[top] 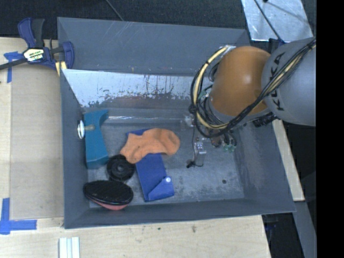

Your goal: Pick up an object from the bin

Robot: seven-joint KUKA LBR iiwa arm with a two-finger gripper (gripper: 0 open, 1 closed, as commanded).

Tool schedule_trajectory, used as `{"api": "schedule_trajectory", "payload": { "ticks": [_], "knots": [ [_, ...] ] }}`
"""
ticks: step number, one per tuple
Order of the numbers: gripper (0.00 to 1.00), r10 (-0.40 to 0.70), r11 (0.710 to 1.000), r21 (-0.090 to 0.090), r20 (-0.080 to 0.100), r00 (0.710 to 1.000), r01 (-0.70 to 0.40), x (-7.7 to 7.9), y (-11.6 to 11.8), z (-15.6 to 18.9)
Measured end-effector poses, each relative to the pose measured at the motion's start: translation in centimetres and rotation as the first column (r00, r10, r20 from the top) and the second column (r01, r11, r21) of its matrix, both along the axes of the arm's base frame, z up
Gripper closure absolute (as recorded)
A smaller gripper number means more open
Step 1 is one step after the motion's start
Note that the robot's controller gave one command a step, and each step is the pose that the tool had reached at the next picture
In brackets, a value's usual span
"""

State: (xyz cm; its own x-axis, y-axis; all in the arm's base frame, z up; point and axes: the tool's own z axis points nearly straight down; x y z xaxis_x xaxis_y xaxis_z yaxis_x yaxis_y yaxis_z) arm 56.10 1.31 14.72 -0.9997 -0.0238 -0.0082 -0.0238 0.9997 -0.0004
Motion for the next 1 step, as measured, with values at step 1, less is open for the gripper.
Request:
{"api": "schedule_trajectory", "payload": {
  "ticks": [1],
  "knots": [
    [0.0,0.012,1.0,0.0,-0.008,1.0,-0.012,1.32,2.49,-0.1]
  ]
}}
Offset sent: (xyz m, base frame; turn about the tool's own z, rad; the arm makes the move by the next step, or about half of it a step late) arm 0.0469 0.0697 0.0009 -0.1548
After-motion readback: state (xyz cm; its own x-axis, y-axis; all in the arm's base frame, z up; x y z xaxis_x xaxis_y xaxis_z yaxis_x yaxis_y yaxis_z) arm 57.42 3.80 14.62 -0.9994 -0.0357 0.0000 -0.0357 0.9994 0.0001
